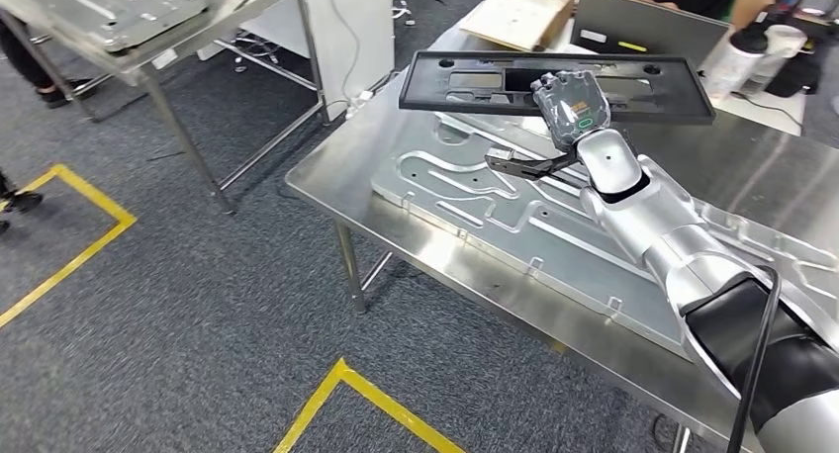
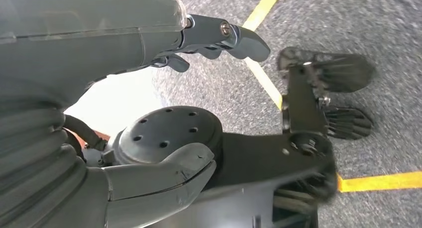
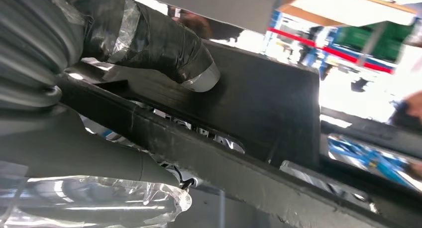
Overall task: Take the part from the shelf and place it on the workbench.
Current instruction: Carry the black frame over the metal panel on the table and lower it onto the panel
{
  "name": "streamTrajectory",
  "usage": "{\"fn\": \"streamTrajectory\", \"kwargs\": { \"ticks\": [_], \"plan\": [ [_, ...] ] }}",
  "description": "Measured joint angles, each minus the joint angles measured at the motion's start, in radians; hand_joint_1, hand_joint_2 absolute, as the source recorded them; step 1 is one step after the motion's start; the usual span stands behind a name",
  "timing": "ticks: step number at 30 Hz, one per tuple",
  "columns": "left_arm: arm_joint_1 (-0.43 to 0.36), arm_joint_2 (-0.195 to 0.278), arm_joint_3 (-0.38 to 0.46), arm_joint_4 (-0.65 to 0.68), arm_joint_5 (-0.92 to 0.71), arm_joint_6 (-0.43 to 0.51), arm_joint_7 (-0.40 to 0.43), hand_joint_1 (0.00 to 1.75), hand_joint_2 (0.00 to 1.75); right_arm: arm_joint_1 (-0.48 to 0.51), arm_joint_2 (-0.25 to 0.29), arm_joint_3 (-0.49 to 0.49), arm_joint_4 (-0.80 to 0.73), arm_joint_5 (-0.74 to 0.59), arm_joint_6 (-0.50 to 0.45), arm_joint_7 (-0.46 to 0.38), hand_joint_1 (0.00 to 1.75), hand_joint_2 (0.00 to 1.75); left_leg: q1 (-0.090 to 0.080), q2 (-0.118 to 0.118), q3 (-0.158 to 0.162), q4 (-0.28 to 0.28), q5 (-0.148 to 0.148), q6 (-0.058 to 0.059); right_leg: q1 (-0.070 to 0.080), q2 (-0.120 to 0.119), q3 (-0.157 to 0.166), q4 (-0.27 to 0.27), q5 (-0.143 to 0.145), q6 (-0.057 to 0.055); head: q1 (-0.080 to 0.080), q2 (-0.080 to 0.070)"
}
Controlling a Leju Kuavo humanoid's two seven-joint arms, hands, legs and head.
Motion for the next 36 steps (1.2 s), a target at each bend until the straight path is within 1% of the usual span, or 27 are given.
{"fn": "streamTrajectory", "kwargs": {
  "ticks": [1,2,3,4,5,6,7,8,9,10,11,12,13,14,15,16,17,19,21,24,27,29,31,36],
  "plan": [
    [0.000,0.002,0.002,0.000,0.000,0.000,0.000,0.00,1.75,0.003,0.001,-0.001,0.004,-0.002,-0.001,0.000,1.75,1.75,0.000,-0.021,0.021,-0.048,0.018,0.003,-0.002,0.013,-0.002,0.002,-0.001,0.004,0.000,0.000],
    [0.001,0.003,0.004,0.000,0.000,-0.001,0.001,0.00,1.75,0.006,0.001,-0.002,0.008,-0.004,-0.002,0.000,1.75,1.75,-0.001,-0.035,0.033,-0.072,0.022,0.006,-0.006,0.025,-0.005,0.002,-0.001,0.010,0.000,0.000],
    [0.000,0.004,0.006,0.000,-0.001,-0.002,0.002,0.00,1.75,0.010,0.001,-0.004,0.012,-0.005,-0.003,0.000,1.75,1.75,-0.002,-0.034,0.038,-0.078,0.019,0.007,-0.010,0.038,-0.007,0.001,0.001,0.018,0.000,0.000],
    [-0.001,0.004,0.008,-0.001,-0.002,-0.003,0.003,0.00,1.75,0.014,0.000,-0.006,0.016,-0.003,-0.003,-0.001,1.75,1.75,-0.004,-0.021,0.043,-0.084,0.021,0.011,-0.013,0.050,-0.007,-0.003,0.004,0.026,0.000,0.000],
    [-0.003,0.003,0.008,-0.001,-0.003,-0.004,0.004,0.00,1.75,0.017,-0.001,-0.010,0.020,0.002,-0.006,-0.001,1.75,1.75,-0.004,-0.010,0.049,-0.094,0.025,0.016,-0.014,0.042,-0.008,-0.003,0.003,0.032,0.000,0.000],
    [-0.005,0.003,0.009,-0.001,-0.005,-0.006,0.005,0.00,1.75,0.019,-0.002,-0.013,0.026,0.012,-0.010,-0.002,1.75,1.75,-0.003,0.001,0.055,-0.105,0.030,0.022,-0.012,0.018,-0.014,0.007,-0.006,0.038,0.001,0.000],
    [-0.006,0.002,0.010,-0.001,-0.008,-0.007,0.005,0.00,1.75,0.020,-0.002,-0.015,0.032,0.023,-0.017,-0.005,1.75,1.75,-0.001,0.011,0.062,-0.116,0.035,0.027,-0.010,-0.015,-0.028,0.036,-0.025,0.043,0.003,0.000],
    [-0.006,0.002,0.011,-0.001,-0.010,-0.008,0.006,0.00,1.75,0.021,-0.002,-0.016,0.041,0.033,-0.025,-0.010,1.75,1.75,-0.001,0.020,0.065,-0.122,0.036,0.029,-0.011,-0.053,-0.051,0.086,-0.053,0.048,0.004,0.000],
    [-0.005,0.002,0.013,-0.002,-0.013,-0.009,0.007,0.00,1.75,0.022,0.000,-0.016,0.050,0.040,-0.032,-0.016,1.75,1.75,0.000,0.029,0.067,-0.124,0.036,0.031,-0.013,-0.076,-0.082,0.149,-0.083,0.055,0.005,0.000],
    [-0.005,0.002,0.014,-0.002,-0.014,-0.010,0.008,0.00,1.75,0.027,0.002,-0.016,0.060,0.043,-0.038,-0.021,1.75,1.75,0.000,0.037,0.067,-0.123,0.035,0.030,-0.018,-0.086,-0.111,0.207,-0.105,0.062,0.005,0.000],
    [-0.005,0.002,0.016,-0.001,-0.016,-0.011,0.008,0.00,1.75,0.033,0.004,-0.016,0.069,0.046,-0.040,-0.024,1.75,1.75,0.001,0.044,0.067,-0.122,0.033,0.029,-0.024,-0.090,-0.129,0.242,-0.110,0.068,0.005,0.000],
    [-0.004,0.001,0.016,-0.001,-0.017,-0.012,0.009,0.00,1.75,0.039,0.006,-0.016,0.077,0.047,-0.041,-0.025,1.75,1.75,0.003,0.049,0.067,-0.121,0.031,0.026,-0.029,-0.093,-0.129,0.240,-0.098,0.074,0.005,0.000],
    [-0.004,0.001,0.017,-0.001,-0.018,-0.013,0.009,0.00,1.75,0.044,0.007,-0.016,0.083,0.048,-0.041,-0.025,1.75,1.75,0.005,0.053,0.068,-0.117,0.027,0.022,-0.033,-0.095,-0.108,0.198,-0.069,0.078,0.005,0.000],
    [-0.004,0.000,0.017,-0.001,-0.018,-0.014,0.010,0.00,1.75,0.046,0.008,-0.016,0.088,0.048,-0.042,-0.024,1.75,1.75,0.008,0.057,0.068,-0.112,0.023,0.017,-0.037,-0.099,-0.071,0.128,-0.036,0.082,0.005,0.000],
    [-0.005,0.000,0.018,-0.002,-0.018,-0.015,0.010,0.00,1.75,0.046,0.009,-0.016,0.092,0.049,-0.042,-0.024,1.75,1.75,0.008,0.059,0.067,-0.107,0.018,0.011,-0.035,-0.102,-0.037,0.065,-0.013,0.083,0.005,0.000],
    [-0.005,0.000,0.018,-0.002,-0.019,-0.015,0.010,0.00,1.75,0.046,0.010,-0.016,0.096,0.049,-0.042,-0.024,1.75,1.75,0.008,0.061,0.066,-0.102,0.013,0.005,-0.033,-0.103,-0.011,0.016,0.001,0.078,0.005,0.000],
    [-0.006,0.001,0.019,-0.002,-0.020,-0.016,0.010,0.00,1.75,0.047,0.011,-0.016,0.099,0.049,-0.042,-0.024,1.75,1.75,0.005,0.063,0.066,-0.097,0.007,0.001,-0.032,-0.102,0.003,-0.009,0.005,0.072,0.005,0.000],
    [-0.006,0.002,0.022,-0.002,-0.021,-0.017,0.012,0.00,1.75,0.051,0.018,-0.016,0.108,0.050,-0.041,-0.025,1.75,1.75,0.002,0.064,0.068,-0.097,0.005,0.008,-0.030,-0.097,0.005,-0.013,0.003,0.059,0.004,0.000],
    [-0.007,0.003,0.025,-0.002,-0.022,-0.017,0.014,0.00,1.75,0.056,0.030,-0.016,0.119,0.049,-0.041,-0.028,1.75,1.75,0.003,0.065,0.072,-0.102,0.007,0.016,-0.028,-0.095,0.006,-0.013,0.002,0.052,0.005,0.000],
    [-0.009,0.003,0.031,-0.002,-0.022,-0.018,0.016,0.00,1.75,0.063,0.054,-0.016,0.142,0.047,-0.038,-0.033,1.75,1.75,0.006,0.067,0.078,-0.110,0.008,0.011,-0.024,-0.093,0.007,-0.012,-0.001,0.042,0.004,0.000],
    [-0.011,0.003,0.035,-0.002,-0.024,-0.019,0.019,0.00,1.75,0.070,0.082,-0.016,0.169,0.043,-0.037,-0.037,1.75,1.75,0.008,0.067,0.081,-0.116,0.011,-0.003,-0.021,-0.094,0.006,-0.011,-0.002,0.037,0.004,0.000],
    [-0.011,0.003,0.037,-0.002,-0.025,-0.019,0.022,0.00,1.75,0.075,0.102,-0.016,0.187,0.036,-0.037,-0.041,1.75,1.75,0.010,0.067,0.081,-0.117,0.011,-0.012,-0.019,-0.094,0.006,-0.011,-0.002,0.035,0.004,0.000],
    [-0.012,0.002,0.039,-0.002,-0.025,-0.019,0.024,0.00,1.75,0.080,0.123,-0.016,0.201,0.028,-0.039,-0.049,1.75,1.75,0.011,0.067,0.081,-0.118,0.012,-0.017,-0.018,-0.094,0.006,-0.011,-0.002,0.035,0.005,0.000],
    [-0.013,0.002,0.042,-0.002,-0.028,-0.018,0.026,0.00,1.75,0.089,0.169,-0.016,0.217,0.015,-0.041,-0.057,1.75,1.75,0.011,0.067,0.081,-0.117,0.011,-0.022,-0.016,-0.094,0.007,-0.010,-0.002,0.035,0.005,0.000]
  ]
}}
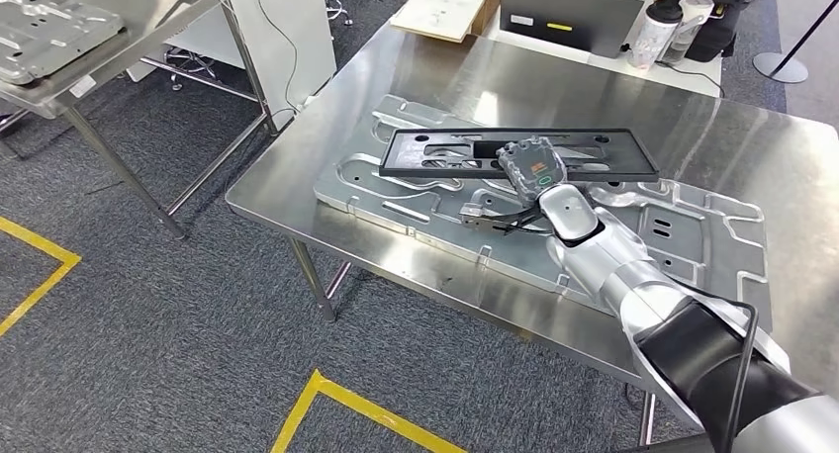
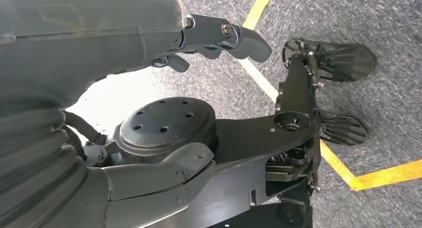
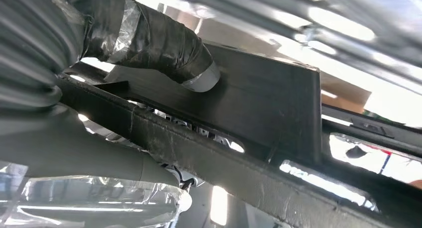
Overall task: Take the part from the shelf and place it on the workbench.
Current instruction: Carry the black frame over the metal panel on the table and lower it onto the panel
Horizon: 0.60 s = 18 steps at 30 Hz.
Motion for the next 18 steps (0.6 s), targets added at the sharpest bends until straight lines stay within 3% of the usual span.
{"fn": "streamTrajectory", "kwargs": {
  "ticks": [13,18],
  "plan": [
    [-0.001,-0.002,0.022,0.000,0.010,-0.016,0.000,0.00,1.75,0.002,0.046,0.000,0.005,-0.002,0.004,-0.008,1.75,1.75,-0.002,-0.001,-0.001,0.005,-0.002,-0.001,-0.002,-0.002,0.002,-0.001,0.000,0.001,0.000,0.000],
    [-0.001,-0.004,0.028,0.000,0.009,-0.012,0.000,0.00,1.75,0.002,0.049,0.001,0.001,0.049,0.051,0.072,1.75,1.75,-0.002,-0.001,-0.001,0.005,-0.002,-0.001,-0.002,-0.002,0.002,-0.001,0.000,0.001,0.000,0.000]
  ]
}}
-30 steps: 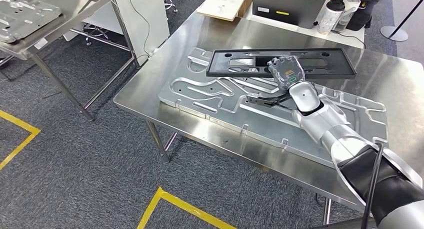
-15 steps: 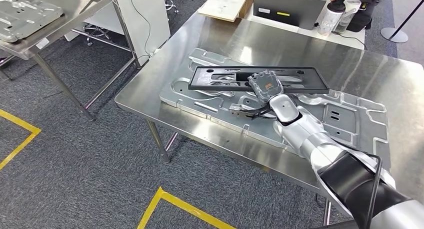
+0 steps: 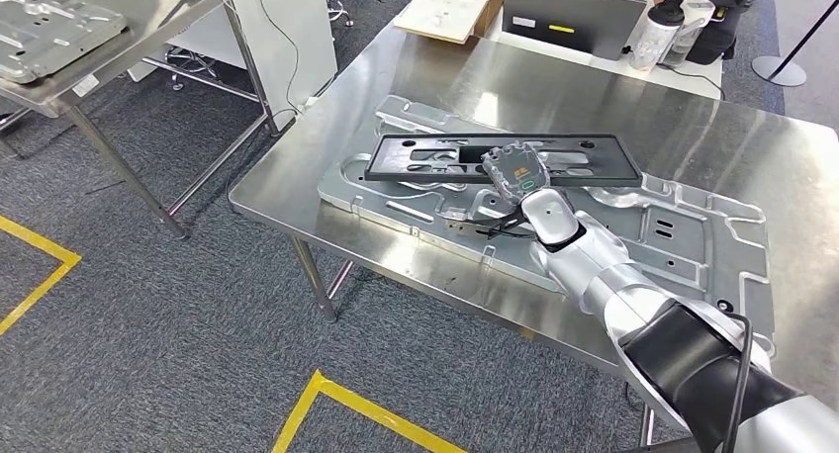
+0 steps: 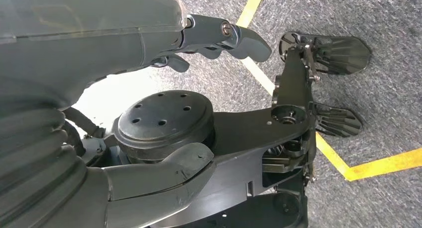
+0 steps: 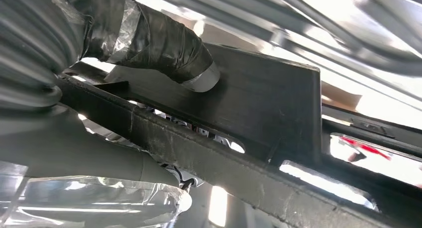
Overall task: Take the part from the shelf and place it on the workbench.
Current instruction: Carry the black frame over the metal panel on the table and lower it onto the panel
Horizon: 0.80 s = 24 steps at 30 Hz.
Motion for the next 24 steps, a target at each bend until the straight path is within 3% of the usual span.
{"fn": "streamTrajectory", "kwargs": {
  "ticks": [6,20,24],
  "plan": [
    [-0.001,-0.006,0.014,0.000,-0.006,0.013,0.006,0.00,1.75,0.000,0.000,0.000,-0.002,0.019,0.096,0.089,1.75,1.75,0.000,0.000,0.000,0.000,0.000,0.000,0.000,0.000,0.000,0.000,0.000,0.000,0.000,0.000],
    [-0.002,-0.009,0.031,0.000,0.004,0.012,0.008,0.00,1.75,0.016,0.006,-0.007,-0.024,0.014,0.166,0.105,1.75,1.75,0.000,0.000,0.000,0.000,0.000,0.000,0.000,0.000,0.000,0.000,0.000,0.000,0.000,0.000],
    [-0.001,-0.011,0.047,0.000,0.016,0.005,0.007,0.00,1.75,0.025,0.008,-0.013,-0.050,0.012,0.189,0.112,0.00,0.00,0.000,0.000,0.000,0.000,0.000,0.000,0.000,0.000,0.000,0.000,0.000,0.000,0.000,0.000]
  ]
}}
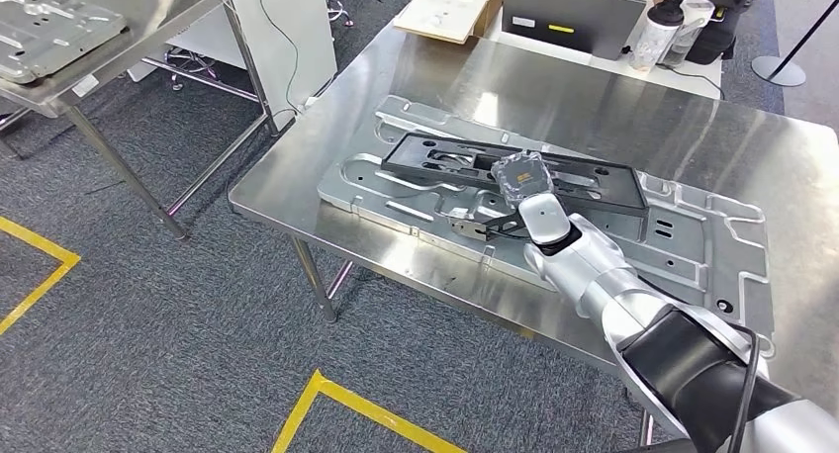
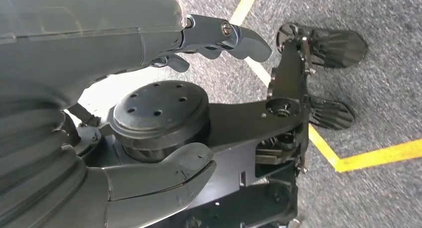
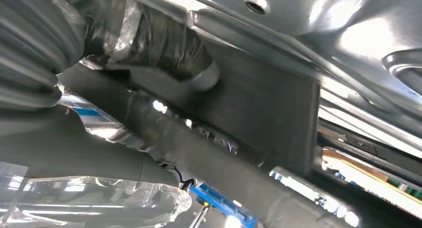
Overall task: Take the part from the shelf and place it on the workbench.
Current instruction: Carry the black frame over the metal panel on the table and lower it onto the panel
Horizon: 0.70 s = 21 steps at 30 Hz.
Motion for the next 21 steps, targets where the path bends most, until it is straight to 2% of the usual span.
{"fn": "streamTrajectory", "kwargs": {
  "ticks": [4,8,21],
  "plan": [
    [0.000,-0.002,0.013,0.000,0.003,-0.011,-0.001,0.00,1.75,0.008,0.002,-0.006,-0.023,-0.008,0.012,-0.002,0.00,0.00,0.000,0.000,0.000,0.000,0.000,0.000,0.000,0.000,0.000,0.000,0.000,0.000,0.000,0.000],
    [0.002,-0.003,0.025,0.000,0.006,-0.008,-0.002,0.00,0.00,0.011,0.006,-0.010,-0.041,-0.016,0.008,-0.010,0.00,0.00,0.000,0.000,0.000,0.000,0.000,0.000,0.000,0.000,0.000,0.000,0.000,0.000,0.000,0.000],
    [0.006,-0.005,0.047,-0.003,0.006,-0.021,-0.001,0.00,0.00,0.019,0.025,-0.010,-0.180,-0.032,-0.021,-0.026,0.00,0.00,0.000,0.000,0.000,0.000,0.000,0.000,0.000,0.000,0.001,0.000,0.000,0.000,0.000,0.000]
  ]
}}
